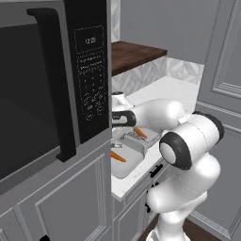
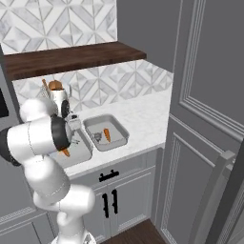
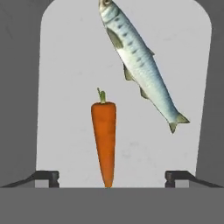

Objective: Place one carrot and one fish in each tupperware on the nearby counter, to pack two identical lunches.

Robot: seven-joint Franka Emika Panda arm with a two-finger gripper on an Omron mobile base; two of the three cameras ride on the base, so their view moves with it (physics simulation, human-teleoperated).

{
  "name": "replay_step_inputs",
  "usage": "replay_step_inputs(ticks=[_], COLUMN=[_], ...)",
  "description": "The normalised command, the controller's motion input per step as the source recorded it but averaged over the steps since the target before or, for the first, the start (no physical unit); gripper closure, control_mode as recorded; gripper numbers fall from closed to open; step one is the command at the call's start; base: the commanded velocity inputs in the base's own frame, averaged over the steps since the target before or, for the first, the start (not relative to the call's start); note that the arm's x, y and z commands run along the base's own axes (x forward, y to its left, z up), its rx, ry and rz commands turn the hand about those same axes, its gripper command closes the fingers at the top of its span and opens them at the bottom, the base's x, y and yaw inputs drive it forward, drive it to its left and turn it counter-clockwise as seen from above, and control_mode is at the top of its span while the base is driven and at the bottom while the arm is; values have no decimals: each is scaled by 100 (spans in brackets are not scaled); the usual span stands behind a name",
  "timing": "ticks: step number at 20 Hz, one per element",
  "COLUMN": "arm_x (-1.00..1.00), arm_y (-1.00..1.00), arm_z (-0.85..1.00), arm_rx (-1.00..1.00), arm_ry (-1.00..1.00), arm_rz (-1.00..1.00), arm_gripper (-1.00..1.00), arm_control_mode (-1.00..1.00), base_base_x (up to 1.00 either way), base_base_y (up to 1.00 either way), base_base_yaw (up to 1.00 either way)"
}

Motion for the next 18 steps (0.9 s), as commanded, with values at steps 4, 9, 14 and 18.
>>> replay_step_inputs(ticks=[4,9,14,18], arm_x=[-52,-93,-97,-44], arm_y=[-99,-86,-50,-33], arm_z=[90,47,33,38], arm_rx=[0,0,-1,-9], arm_ry=[0,0,-3,-6], arm_rz=[-26,-36,-40,-29], arm_gripper=[-100,-100,-100,-100], arm_control_mode=[-100,-100,-100,-100], base_base_x=[0,0,0,0], base_base_y=[0,0,0,0], base_base_yaw=[0,0,0,0])
